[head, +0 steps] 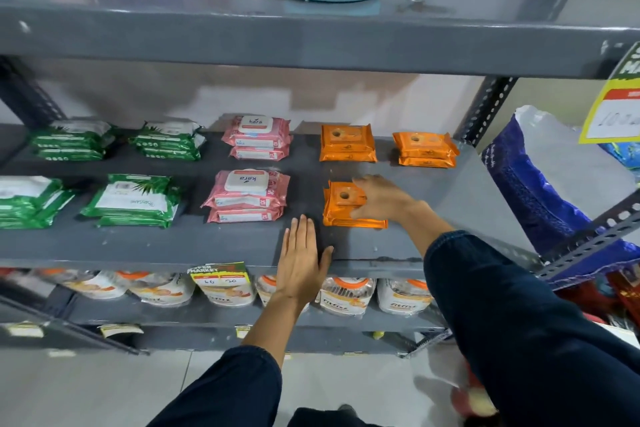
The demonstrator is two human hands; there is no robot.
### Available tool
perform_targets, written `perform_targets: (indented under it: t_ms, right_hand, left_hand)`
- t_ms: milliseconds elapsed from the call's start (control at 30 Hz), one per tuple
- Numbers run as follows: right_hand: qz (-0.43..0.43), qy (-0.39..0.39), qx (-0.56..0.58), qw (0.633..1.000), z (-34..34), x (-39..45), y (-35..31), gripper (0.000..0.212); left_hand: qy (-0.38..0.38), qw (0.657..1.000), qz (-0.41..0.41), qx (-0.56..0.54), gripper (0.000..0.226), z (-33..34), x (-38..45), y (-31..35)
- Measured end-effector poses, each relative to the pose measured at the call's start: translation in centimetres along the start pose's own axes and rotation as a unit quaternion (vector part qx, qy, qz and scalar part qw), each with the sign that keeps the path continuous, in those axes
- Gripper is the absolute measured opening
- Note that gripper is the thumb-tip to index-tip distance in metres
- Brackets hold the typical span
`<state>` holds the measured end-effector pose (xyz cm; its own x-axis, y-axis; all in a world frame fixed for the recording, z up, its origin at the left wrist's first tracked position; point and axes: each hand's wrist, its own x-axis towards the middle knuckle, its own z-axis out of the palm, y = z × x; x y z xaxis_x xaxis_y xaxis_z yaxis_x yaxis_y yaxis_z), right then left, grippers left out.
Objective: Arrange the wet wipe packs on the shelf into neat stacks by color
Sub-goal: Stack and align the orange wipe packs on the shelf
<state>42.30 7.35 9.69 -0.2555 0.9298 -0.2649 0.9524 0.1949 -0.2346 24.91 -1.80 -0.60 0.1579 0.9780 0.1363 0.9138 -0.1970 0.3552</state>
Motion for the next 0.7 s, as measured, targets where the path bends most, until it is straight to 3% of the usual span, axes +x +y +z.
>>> perform_targets:
  t_ms: [533, 600, 700]
  right_hand:
    - [0.006, -0.013, 0.028, 1.0, 0.9, 0.1, -0.5, 0.086]
    - [0.008, 0.023, 0.088, 0.996, 1.1, -0.2, 0.0, 0.084]
    - [0.01, 0.185, 0.143, 0.972, 2.1, -1.8, 0.6, 0.071]
  left_hand:
    - [-0.001, 0.999, 0.002, -0.032, 0.072, -0.1, 0.4, 0.2]
    - [0.028, 0.999, 0.02, -0.037, 0.074, -0.7, 1.0, 0.8]
    - [0.068, 0.995, 0.077, -0.019, 0.068, -1.5, 2.5, 1.7]
